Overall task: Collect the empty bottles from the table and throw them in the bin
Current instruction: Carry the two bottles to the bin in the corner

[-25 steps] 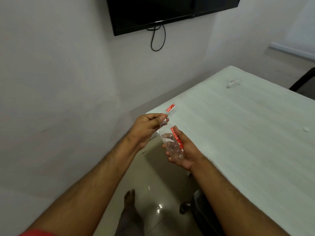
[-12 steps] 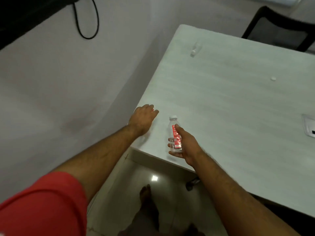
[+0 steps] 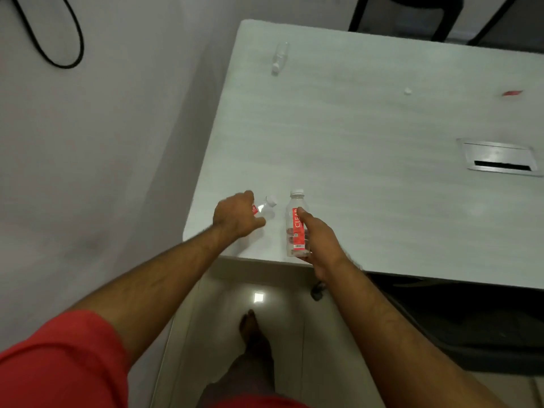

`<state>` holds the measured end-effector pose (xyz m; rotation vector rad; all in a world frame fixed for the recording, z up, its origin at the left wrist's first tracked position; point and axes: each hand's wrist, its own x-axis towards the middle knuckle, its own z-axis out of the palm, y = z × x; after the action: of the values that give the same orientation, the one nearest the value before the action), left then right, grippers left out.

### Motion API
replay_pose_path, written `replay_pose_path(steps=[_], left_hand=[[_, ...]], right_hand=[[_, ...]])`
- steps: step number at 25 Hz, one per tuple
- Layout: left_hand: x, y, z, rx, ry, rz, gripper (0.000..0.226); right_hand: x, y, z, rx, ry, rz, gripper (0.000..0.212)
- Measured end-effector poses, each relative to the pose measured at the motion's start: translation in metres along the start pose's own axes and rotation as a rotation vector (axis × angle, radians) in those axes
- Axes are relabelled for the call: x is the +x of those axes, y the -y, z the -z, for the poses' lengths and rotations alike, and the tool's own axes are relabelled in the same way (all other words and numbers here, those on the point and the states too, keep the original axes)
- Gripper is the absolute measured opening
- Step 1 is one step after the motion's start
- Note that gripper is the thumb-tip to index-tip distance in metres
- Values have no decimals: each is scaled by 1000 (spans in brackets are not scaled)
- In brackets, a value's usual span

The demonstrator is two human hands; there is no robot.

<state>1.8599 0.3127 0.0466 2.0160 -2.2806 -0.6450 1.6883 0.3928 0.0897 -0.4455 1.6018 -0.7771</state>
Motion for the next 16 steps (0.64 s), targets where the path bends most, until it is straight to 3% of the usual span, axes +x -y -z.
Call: replay_pose_path(steps=[4,8,16], left_hand=[[-58,-71,-3,-538,192,118,43],[-127,-161,8,-963,257,24,41],[-256,-373,-15,-1106,559,-216,51]], right_hand=[[-52,-9,63,112,-71,158,18],[-121,-36,139,264,-127,277,32],[-250,-106,328,462,-442,415,34]])
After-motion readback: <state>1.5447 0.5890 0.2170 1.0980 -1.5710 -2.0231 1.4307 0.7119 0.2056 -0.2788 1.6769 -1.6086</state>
